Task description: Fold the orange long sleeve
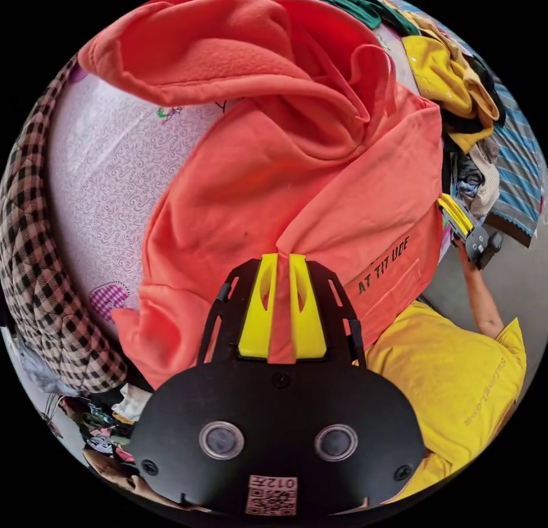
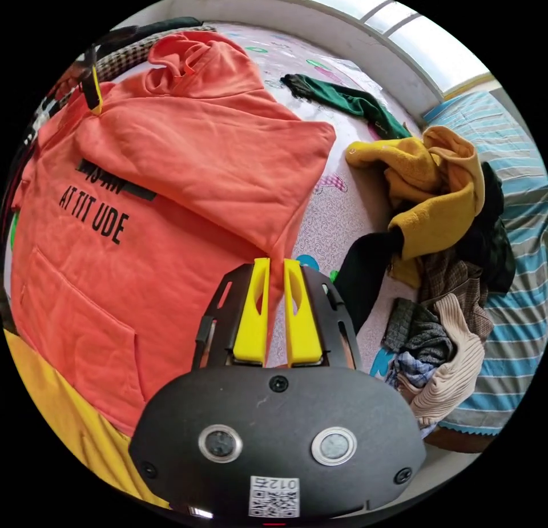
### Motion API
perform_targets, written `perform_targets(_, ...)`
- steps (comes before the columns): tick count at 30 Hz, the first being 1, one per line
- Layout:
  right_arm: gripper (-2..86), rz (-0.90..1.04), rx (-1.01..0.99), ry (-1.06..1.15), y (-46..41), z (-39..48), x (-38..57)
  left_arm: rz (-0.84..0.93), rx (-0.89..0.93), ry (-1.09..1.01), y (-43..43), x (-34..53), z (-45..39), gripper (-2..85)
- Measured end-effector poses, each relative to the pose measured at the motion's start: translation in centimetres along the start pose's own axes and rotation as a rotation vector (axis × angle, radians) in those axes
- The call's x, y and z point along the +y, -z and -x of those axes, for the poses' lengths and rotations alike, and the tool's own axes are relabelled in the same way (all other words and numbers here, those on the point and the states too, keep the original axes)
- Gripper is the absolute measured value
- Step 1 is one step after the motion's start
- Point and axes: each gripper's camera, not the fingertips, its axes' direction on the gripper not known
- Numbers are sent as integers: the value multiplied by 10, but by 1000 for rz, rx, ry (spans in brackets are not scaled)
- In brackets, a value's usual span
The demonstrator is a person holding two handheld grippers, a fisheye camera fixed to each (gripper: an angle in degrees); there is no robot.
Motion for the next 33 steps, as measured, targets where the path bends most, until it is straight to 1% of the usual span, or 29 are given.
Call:
perform_targets(3, 41, 4, -86, -64, 18, -28, -1, -45, -6, 9, 11, 15, 5, 19)
perform_targets(6, 45, -44, -155, -109, 31, -51, -12, -180, -21, 104, 37, 52, 10, 12)
perform_targets(7, 43, -38, -211, -120, 31, -60, -20, -243, -59, 165, 44, 71, 12, 9)
perform_targets(8, 40, 60, -306, -88, 23, -66, -30, -270, -74, 207, 46, 86, 15, 7)
perform_targets(9, 41, 137, -355, -61, 16, -67, -34, -275, -71, 219, 45, 93, 16, 7)
perform_targets(10, 43, 276, -402, -25, 2, -69, -37, -290, -66, 229, 44, 105, 14, 6)
perform_targets(11, 35, 314, -373, -42, -2, -74, -33, -335, -70, 216, 46, 117, 5, 6)
perform_targets(12, 31, 297, -346, -54, 0, -76, -30, -362, -67, 200, 46, 122, -1, 5)
perform_targets(14, 22, 181, -253, -109, 12, -89, -26, -412, -2, 118, 39, 128, -25, 5)
perform_targets(15, 20, 138, -243, -123, 14, -92, -27, -406, 5, 105, 35, 126, -29, 5)
perform_targets(17, 14, -42, -260, -203, 20, -107, -43, -385, -47, 131, 16, 113, -39, 4)
perform_targets(19, 12, -129, -318, -242, 13, -115, -64, -347, -45, 148, 2, 101, -39, 4)
perform_targets(21, 10, -173, -334, -293, 2, -121, -86, -334, -93, 186, -6, 97, -37, 3)
perform_targets(22, 9, -182, -336, -301, -7, -123, -100, -283, -127, 207, -15, 94, -33, 3)
perform_targets(23, 8, -160, -318, -303, -19, -124, -113, -219, -141, 202, -25, 90, -29, 3)
perform_targets(24, 7, -141, -312, -306, -27, -124, -119, -222, -133, 202, -27, 92, -27, 3)
perform_targets(26, 4, -23, -295, -282, -58, -126, -138, -229, -94, 209, -24, 100, -18, 3)
perform_targets(28, 2, -13, -286, -276, -70, -130, -141, -224, -80, 203, -23, 105, -14, 4)
perform_targets(33, 1, 14, -394, -383, -83, -149, -144, -221, -64, 206, -18, 119, -5, 3)
